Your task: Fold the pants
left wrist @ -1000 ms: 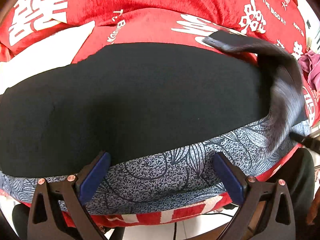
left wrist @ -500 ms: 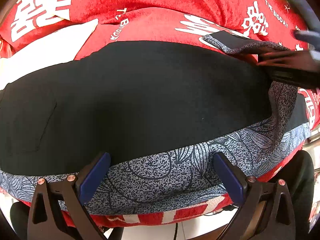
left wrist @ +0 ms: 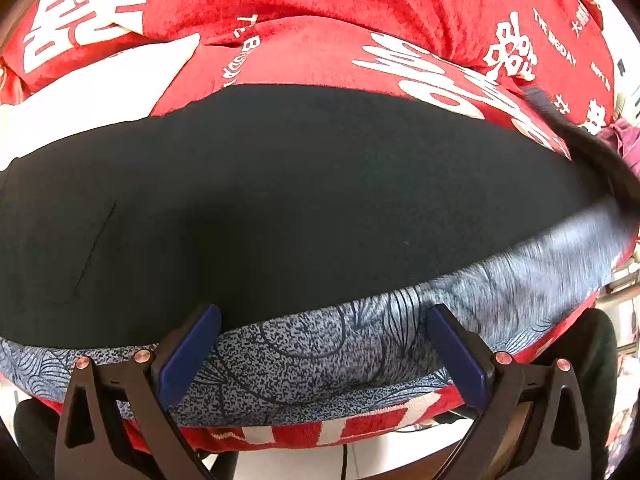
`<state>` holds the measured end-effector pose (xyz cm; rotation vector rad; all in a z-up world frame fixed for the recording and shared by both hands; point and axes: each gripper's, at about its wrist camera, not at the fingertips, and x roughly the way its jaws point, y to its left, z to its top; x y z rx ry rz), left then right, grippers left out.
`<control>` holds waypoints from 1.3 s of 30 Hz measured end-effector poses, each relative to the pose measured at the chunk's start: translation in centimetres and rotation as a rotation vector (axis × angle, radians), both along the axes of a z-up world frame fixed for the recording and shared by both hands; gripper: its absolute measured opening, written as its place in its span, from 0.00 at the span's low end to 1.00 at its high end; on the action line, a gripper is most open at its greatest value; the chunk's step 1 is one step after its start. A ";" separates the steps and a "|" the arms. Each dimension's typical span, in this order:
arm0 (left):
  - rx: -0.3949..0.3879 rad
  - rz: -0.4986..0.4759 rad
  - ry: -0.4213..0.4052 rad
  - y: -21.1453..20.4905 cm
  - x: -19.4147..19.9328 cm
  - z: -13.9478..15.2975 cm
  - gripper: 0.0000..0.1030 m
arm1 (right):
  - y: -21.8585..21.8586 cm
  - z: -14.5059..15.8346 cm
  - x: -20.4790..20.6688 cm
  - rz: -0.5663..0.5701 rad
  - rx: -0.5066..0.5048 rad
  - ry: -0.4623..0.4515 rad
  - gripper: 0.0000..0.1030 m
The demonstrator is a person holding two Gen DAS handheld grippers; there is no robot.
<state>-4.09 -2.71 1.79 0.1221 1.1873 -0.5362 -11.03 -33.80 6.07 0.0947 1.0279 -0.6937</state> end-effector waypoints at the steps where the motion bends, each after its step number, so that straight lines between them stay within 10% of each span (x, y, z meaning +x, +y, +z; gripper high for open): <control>1: 0.003 0.004 0.007 0.0 0.0 0.0 1.00 | -0.8 -0.4 -2.9 -0.047 0.108 -0.070 0.07; 9: 0.014 -0.028 0.013 -0.5 -0.3 0.2 1.00 | -2.8 -7.2 -12.9 -0.186 0.498 -0.308 0.21; 18: 0.023 -0.020 0.027 -0.4 -0.5 0.0 1.00 | -7.5 -6.0 -16.3 -0.282 0.568 -0.538 0.36; 20: 0.025 -0.017 0.037 -0.6 -0.4 0.0 1.00 | -8.5 -5.4 -15.2 -0.248 0.543 -0.512 0.08; 30: 0.004 -0.032 -0.021 -1.6 0.0 2.5 1.00 | -7.3 3.2 -13.0 0.002 0.351 -0.599 0.08; 36: 0.075 -0.049 0.028 -2.9 -0.1 0.0 1.00 | -11.3 -7.2 -11.8 -0.137 0.503 -0.375 0.15; 39: 0.074 -0.047 0.018 -2.8 -0.4 0.1 1.00 | -12.0 -6.0 -13.3 -0.198 0.496 -0.409 0.36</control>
